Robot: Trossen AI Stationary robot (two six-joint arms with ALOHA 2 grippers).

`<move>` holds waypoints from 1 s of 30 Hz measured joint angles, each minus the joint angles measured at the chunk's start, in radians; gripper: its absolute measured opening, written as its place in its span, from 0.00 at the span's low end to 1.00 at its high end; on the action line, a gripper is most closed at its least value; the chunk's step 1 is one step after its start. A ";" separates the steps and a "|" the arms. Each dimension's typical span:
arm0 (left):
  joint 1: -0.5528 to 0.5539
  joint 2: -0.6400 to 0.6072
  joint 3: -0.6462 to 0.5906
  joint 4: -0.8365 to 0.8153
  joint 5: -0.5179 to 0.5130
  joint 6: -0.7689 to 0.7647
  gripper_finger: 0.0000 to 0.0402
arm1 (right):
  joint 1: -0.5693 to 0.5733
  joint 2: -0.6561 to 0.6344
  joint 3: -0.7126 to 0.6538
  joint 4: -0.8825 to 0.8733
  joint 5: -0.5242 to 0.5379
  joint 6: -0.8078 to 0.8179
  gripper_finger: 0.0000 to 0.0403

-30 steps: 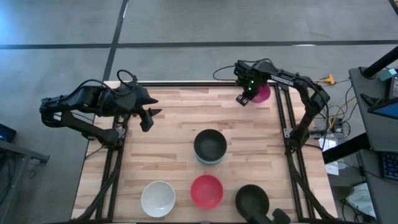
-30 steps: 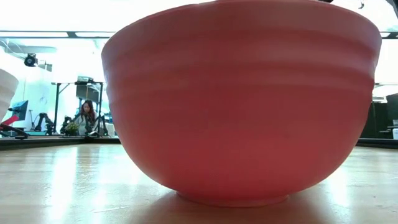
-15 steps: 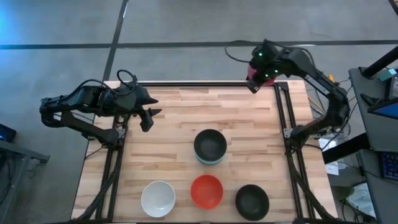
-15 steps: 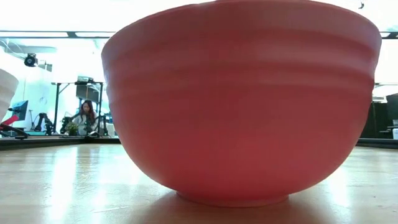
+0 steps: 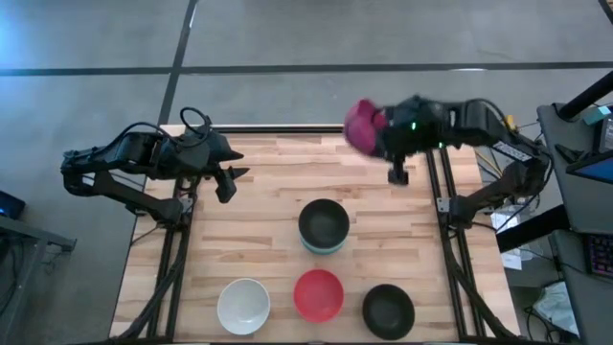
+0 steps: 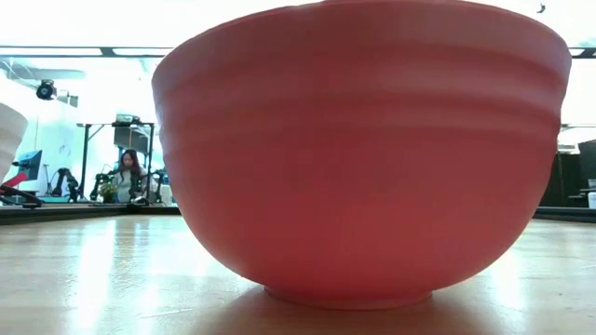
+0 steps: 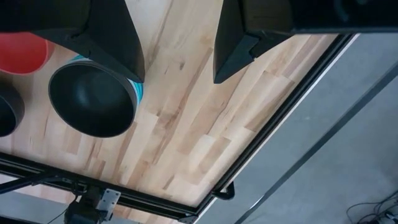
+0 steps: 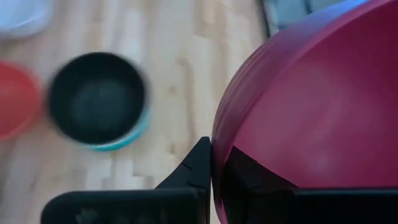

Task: Nest bowls inside each other
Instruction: Stack the pink bowl on top of the top black bowl

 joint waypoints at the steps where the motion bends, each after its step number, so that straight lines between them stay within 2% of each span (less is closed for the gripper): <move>1: 0.000 0.000 0.000 0.000 0.000 0.000 0.44 | 0.045 0.012 0.012 0.000 0.000 -0.032 0.03; 7: 0.000 0.000 0.000 0.000 0.000 0.001 0.44 | 0.305 0.109 0.092 -0.001 0.004 -0.261 0.03; 10: 0.000 -0.001 0.000 -0.001 0.000 0.001 0.44 | 0.400 0.173 0.145 -0.006 0.013 -0.356 0.03; 15: 0.000 -0.003 0.000 -0.001 0.000 0.001 0.44 | 0.514 0.282 0.243 -0.039 0.225 -0.460 0.03; 18: 0.000 -0.003 0.000 -0.002 0.002 0.001 0.44 | 0.540 0.346 0.314 -0.096 0.249 -0.502 0.03; 24: 0.000 -0.003 0.000 -0.002 0.003 0.001 0.44 | 0.538 0.426 0.423 -0.209 0.236 -0.435 0.03; 30: 0.000 -0.003 0.000 -0.002 0.003 0.002 0.44 | 0.538 0.458 0.424 -0.251 0.229 -0.350 0.03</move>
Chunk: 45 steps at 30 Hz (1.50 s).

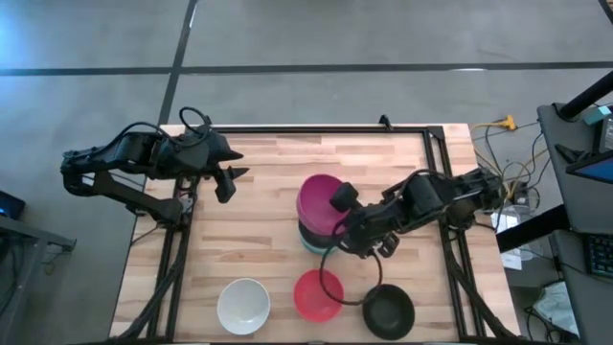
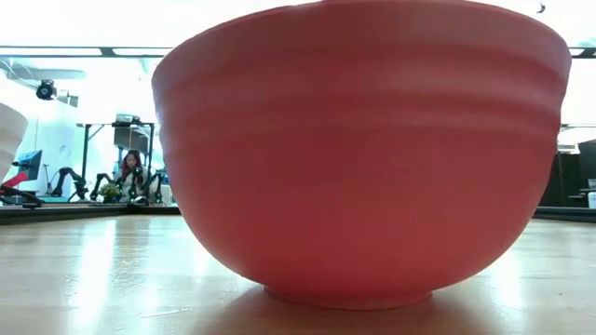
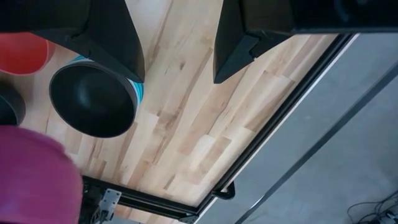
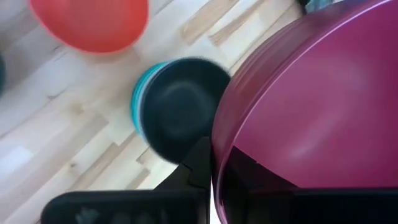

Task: Nest bowls inside each other
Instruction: Stack the pink bowl on top of the top black bowl

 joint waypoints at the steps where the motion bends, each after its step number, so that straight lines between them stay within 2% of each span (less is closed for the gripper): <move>1: 0.000 0.000 0.000 0.000 0.000 0.001 0.44 | 0.001 0.009 -0.005 -0.010 -0.009 0.004 0.03; 18: 0.000 0.000 0.000 0.025 0.000 0.050 0.44 | -0.001 0.032 -0.229 0.022 -0.131 0.008 0.02; 25: 0.000 0.000 0.000 0.025 0.000 0.079 0.44 | -0.005 0.032 -0.324 0.131 -0.127 0.010 0.02; 34: 0.000 0.000 0.000 0.025 0.000 0.105 0.44 | -0.042 0.032 -0.426 0.161 -0.124 0.033 0.02; 45: 0.000 0.002 0.000 0.024 0.000 0.106 0.44 | -0.058 0.032 -0.441 0.191 -0.125 -0.044 0.02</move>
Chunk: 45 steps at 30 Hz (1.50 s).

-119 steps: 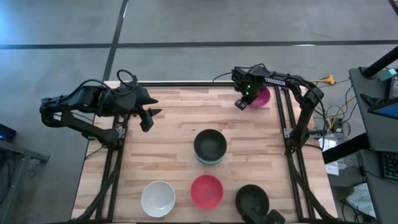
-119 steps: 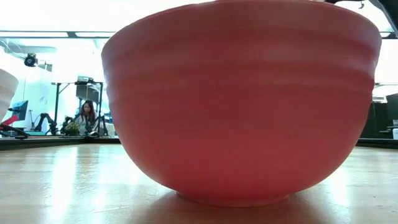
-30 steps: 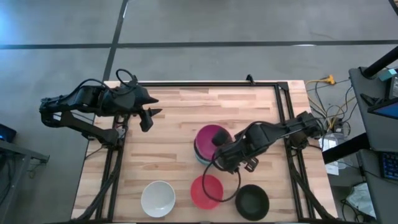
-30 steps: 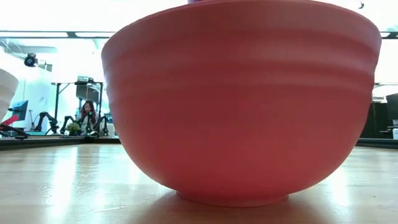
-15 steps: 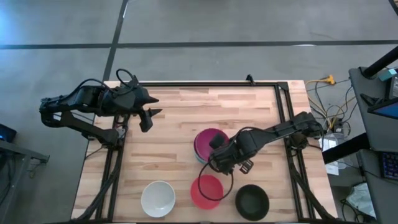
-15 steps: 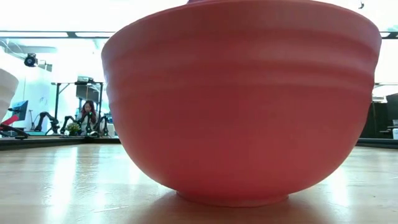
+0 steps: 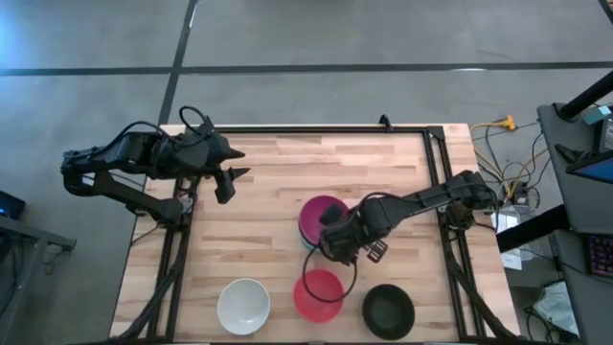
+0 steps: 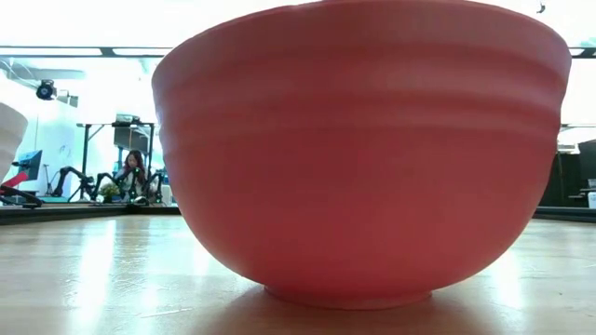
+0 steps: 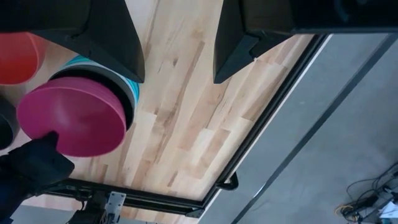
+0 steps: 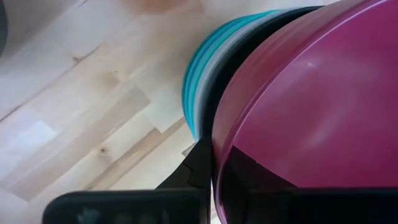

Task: Nest bowls inside each other
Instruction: Stack the pink bowl on top of the top black bowl

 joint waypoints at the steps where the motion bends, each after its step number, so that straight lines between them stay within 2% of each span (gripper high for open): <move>1: 0.000 0.000 0.000 0.000 0.000 0.000 0.44 | 0.000 0.000 0.000 0.004 -0.001 -0.005 0.02; 6: 0.000 0.001 -0.001 0.000 0.000 0.020 0.44 | -0.002 0.000 -0.002 0.014 -0.042 -0.055 0.02; 23: 0.000 0.001 -0.007 -0.002 0.000 0.024 0.44 | -0.018 0.000 -0.056 0.018 -0.044 -0.100 0.02; 30: 0.000 0.002 -0.007 -0.002 0.000 0.023 0.44 | -0.043 0.000 -0.060 0.038 -0.046 -0.095 0.02; 35: 0.000 0.002 -0.007 -0.002 0.000 0.022 0.44 | -0.065 0.000 -0.060 0.061 -0.067 -0.001 0.03; 38: 0.000 0.002 -0.007 -0.009 0.000 0.019 0.44 | -0.075 0.000 -0.060 0.057 -0.098 0.038 0.07; 45: 0.000 0.002 -0.007 -0.009 0.000 0.018 0.44 | -0.076 -0.003 -0.059 0.054 -0.100 0.063 0.22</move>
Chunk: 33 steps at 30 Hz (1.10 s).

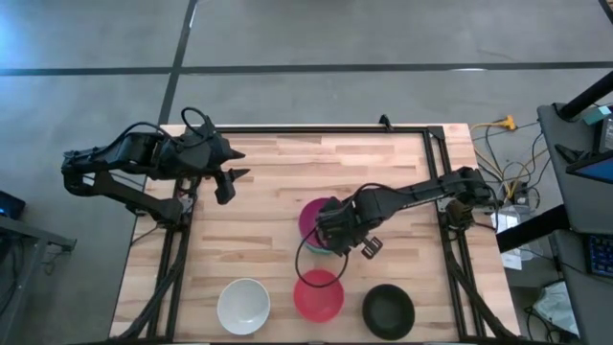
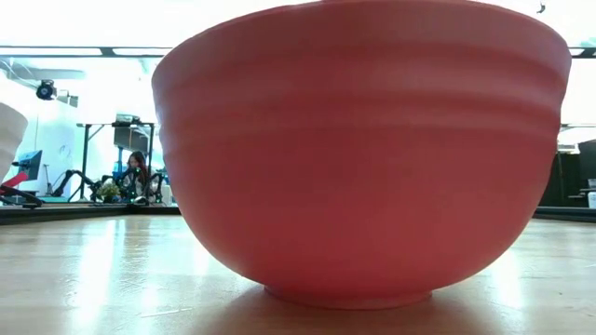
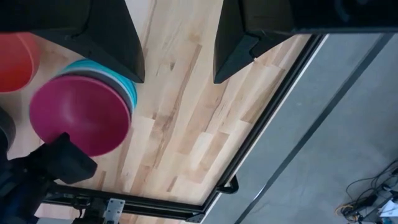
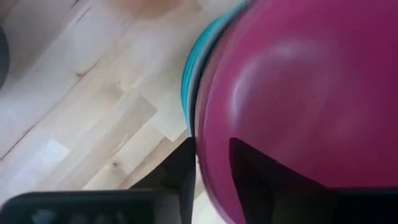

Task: Nest bowls inside each other
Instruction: Stack the pink bowl on top of the top black bowl

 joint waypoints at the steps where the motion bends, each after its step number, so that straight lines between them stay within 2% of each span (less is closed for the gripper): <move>1: 0.000 0.000 0.000 0.000 0.000 0.000 0.44 | 0.000 0.000 0.008 -0.002 0.000 0.005 0.24; 5: 0.000 0.000 0.000 0.000 0.000 0.000 0.44 | 0.002 -0.002 0.060 -0.005 0.000 0.029 0.28; 10: 0.000 0.000 0.000 0.000 0.000 0.000 0.44 | 0.002 -0.003 0.129 -0.024 -0.002 0.073 0.28; 15: 0.000 0.000 0.000 0.000 0.000 0.003 0.44 | 0.002 -0.003 0.143 -0.027 -0.051 0.078 0.23; 21: 0.000 0.000 0.000 0.000 0.000 0.003 0.44 | 0.004 0.000 0.128 -0.035 -0.099 0.081 0.12; 26: 0.000 0.000 0.000 0.000 0.000 0.004 0.44 | 0.005 0.001 0.111 -0.035 -0.102 0.083 0.03; 33: 0.000 0.000 0.000 0.000 0.000 0.005 0.44 | 0.005 0.002 0.075 -0.029 -0.105 0.085 0.02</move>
